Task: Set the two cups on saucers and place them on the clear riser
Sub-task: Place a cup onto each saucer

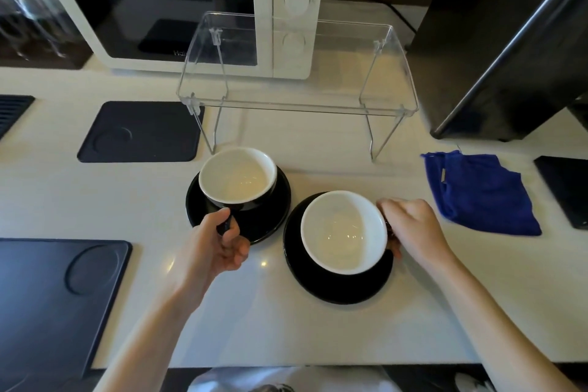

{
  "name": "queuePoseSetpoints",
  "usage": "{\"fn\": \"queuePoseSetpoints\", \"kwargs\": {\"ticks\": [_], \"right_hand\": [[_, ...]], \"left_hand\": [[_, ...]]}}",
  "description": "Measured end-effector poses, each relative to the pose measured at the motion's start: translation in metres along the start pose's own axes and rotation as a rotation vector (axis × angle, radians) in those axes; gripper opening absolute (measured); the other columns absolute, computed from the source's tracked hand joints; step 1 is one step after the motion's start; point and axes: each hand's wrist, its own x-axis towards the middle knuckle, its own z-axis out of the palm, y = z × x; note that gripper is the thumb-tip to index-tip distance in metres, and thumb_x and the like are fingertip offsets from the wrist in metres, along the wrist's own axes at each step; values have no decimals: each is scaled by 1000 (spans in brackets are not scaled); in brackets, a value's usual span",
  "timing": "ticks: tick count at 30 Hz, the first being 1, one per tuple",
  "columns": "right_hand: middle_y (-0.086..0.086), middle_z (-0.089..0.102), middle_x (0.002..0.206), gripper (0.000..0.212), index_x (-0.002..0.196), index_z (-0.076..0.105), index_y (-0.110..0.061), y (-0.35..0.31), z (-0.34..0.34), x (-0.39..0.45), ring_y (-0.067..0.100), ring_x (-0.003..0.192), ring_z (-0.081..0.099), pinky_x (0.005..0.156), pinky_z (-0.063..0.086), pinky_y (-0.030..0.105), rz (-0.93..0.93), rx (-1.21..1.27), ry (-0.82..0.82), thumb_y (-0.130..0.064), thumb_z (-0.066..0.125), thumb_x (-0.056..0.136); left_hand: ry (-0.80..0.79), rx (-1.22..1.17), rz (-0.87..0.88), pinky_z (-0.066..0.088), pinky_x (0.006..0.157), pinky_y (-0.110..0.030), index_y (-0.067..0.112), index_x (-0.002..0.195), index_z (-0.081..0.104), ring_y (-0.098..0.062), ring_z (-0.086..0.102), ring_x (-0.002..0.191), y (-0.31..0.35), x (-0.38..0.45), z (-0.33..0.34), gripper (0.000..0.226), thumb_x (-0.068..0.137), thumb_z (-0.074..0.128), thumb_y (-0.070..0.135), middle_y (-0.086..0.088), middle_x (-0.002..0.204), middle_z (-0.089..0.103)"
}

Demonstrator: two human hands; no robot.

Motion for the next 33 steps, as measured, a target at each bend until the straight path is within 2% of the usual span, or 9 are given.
{"fn": "queuePoseSetpoints", "kwargs": {"ticks": [5,9,13,17,20,24,28,31,33], "right_hand": [[8,34,42,48,46,31,-6,1,0,0,7,33,34,41,28,22,-119,-111,21,-13,48,90],[7,34,43,51,49,30,-5,6,5,4,18,44,34,48,28,32,-215,-254,36,-31,40,91],[-1,28,43,49,49,25,-15,8,5,4,20,45,29,48,26,33,-278,-341,79,-27,41,95],[0,29,44,48,50,26,-14,9,4,3,20,47,30,48,26,34,-279,-306,88,-32,41,92],[14,44,49,44,60,44,1,8,1,1,23,50,39,50,34,36,-222,-212,104,-28,44,94],[-6,56,57,27,69,54,-10,12,-10,-8,6,47,46,48,36,17,-81,-33,210,-16,46,94],[5,55,65,19,75,55,-11,25,-15,-23,11,40,43,39,35,25,125,106,236,-15,46,92],[12,55,60,17,83,57,-7,33,-13,-35,20,37,47,38,40,30,228,182,145,-11,44,93],[15,54,56,17,89,57,-4,34,-12,-41,24,36,48,34,42,28,276,253,95,-10,43,94]], "left_hand": [[44,-17,-8,33,39,-17,17,45,38,-14,40,39,-7,0,-5,48,91,36,31,-3,43,48],[53,12,5,30,40,-18,17,48,42,-13,39,39,-7,-3,-7,46,92,38,33,-3,45,49],[91,55,-15,24,36,-16,12,59,41,-13,34,36,-9,-6,-7,40,92,38,34,-1,42,43],[111,67,25,24,38,-18,10,65,48,-13,34,37,-11,-9,-5,38,93,38,35,0,41,44],[152,90,107,25,40,-19,10,72,54,-14,37,38,-13,-13,-7,35,93,39,33,-2,41,50],[289,101,245,29,42,-22,11,74,52,-12,40,38,-15,-22,-13,22,91,43,23,-4,45,54],[424,120,275,31,49,-30,17,83,49,-11,47,38,-18,-21,-24,12,92,42,20,-14,64,55],[379,74,206,40,55,-35,11,105,47,-26,58,53,-18,-14,-29,19,94,41,25,-19,73,61],[325,41,169,47,61,-41,12,112,48,-36,63,58,-18,-9,-30,25,94,41,28,-20,72,66]]}}
